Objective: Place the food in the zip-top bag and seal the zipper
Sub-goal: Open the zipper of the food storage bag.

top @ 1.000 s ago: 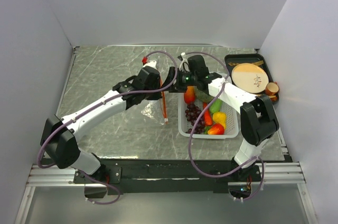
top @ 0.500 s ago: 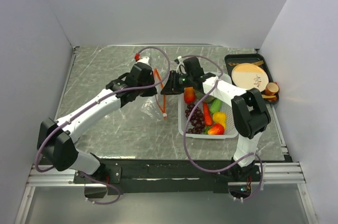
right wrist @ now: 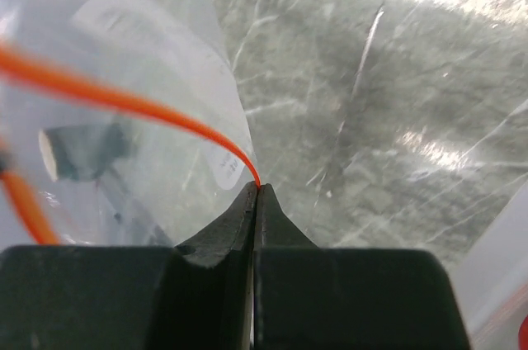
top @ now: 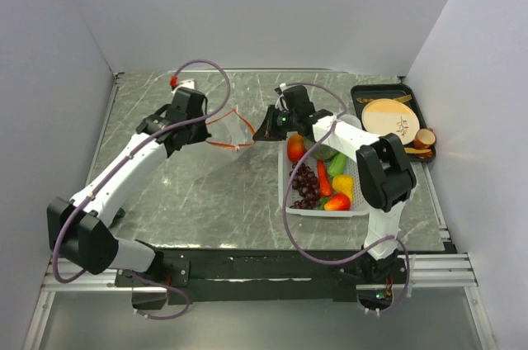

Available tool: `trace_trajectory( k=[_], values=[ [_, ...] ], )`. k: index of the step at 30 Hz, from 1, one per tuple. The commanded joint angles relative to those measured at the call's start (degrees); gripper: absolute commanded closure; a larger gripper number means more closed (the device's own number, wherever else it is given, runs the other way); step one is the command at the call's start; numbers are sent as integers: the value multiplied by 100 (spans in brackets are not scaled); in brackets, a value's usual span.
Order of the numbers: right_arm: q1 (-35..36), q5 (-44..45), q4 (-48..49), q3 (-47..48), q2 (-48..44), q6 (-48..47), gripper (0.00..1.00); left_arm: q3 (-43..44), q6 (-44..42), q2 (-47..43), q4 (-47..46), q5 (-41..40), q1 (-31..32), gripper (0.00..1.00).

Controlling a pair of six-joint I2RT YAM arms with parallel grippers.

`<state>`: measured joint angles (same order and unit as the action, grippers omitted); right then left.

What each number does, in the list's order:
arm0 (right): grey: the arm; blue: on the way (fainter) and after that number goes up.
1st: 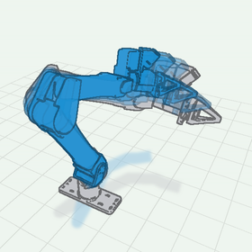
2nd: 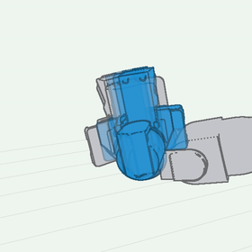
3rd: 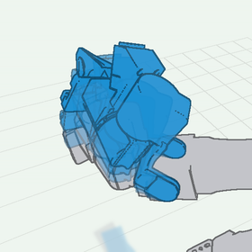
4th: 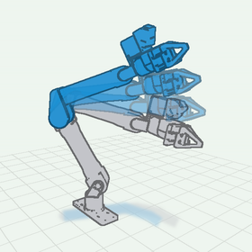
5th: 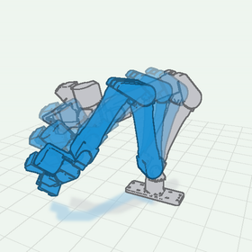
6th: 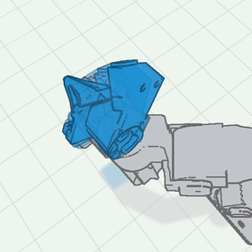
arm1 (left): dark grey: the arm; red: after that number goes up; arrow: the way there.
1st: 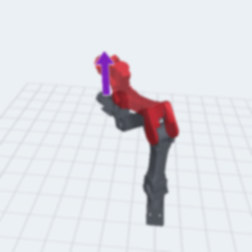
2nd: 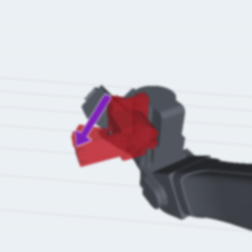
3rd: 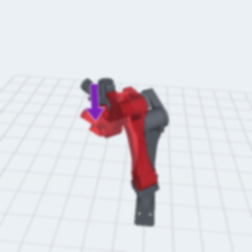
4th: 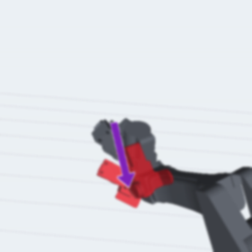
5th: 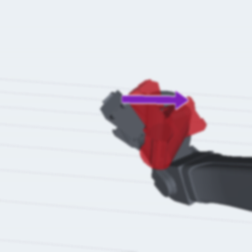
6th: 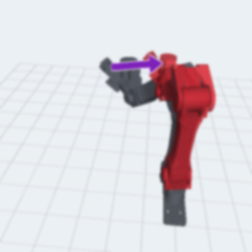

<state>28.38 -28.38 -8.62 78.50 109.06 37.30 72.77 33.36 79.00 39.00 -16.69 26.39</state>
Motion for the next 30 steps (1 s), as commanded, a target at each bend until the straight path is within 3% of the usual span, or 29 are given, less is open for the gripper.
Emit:
trace_trajectory(
  k=[1, 3, 10, 12, 16, 19, 22, 30],
  values=[
    [71, 394, -104, 280, 204, 58, 100, 378, -313, -298, 431, -396, -90, 99],
    [80, 386, -105, 280, 247, 49, 100, 501, -357, -289, 485, -537, -125, 99],
    [124, 571, -210, 385, 265, -64, 98, 677, -339, -254, 310, 130, -134, 99],
    [124, 518, -106, 359, 135, -117, 88, 668, -296, -184, 204, 471, -134, 99],
    [124, 447, 115, 184, -279, -196, 80, 537, -155, 18, -50, 1034, -134, 99],
    [115, 649, 45, 52, -727, -363, 65, 475, -41, 142, -147, 1185, -117, 99],
    [36, 1132, -34, -255, -1298, -522, 30, 448, -58, 203, -235, 1229, -99, 99],
    [-894, 2273, -667, -1327, -2581, -434, 25, 475, -234, 388, -314, 1317, 50, 99]
  ],
)
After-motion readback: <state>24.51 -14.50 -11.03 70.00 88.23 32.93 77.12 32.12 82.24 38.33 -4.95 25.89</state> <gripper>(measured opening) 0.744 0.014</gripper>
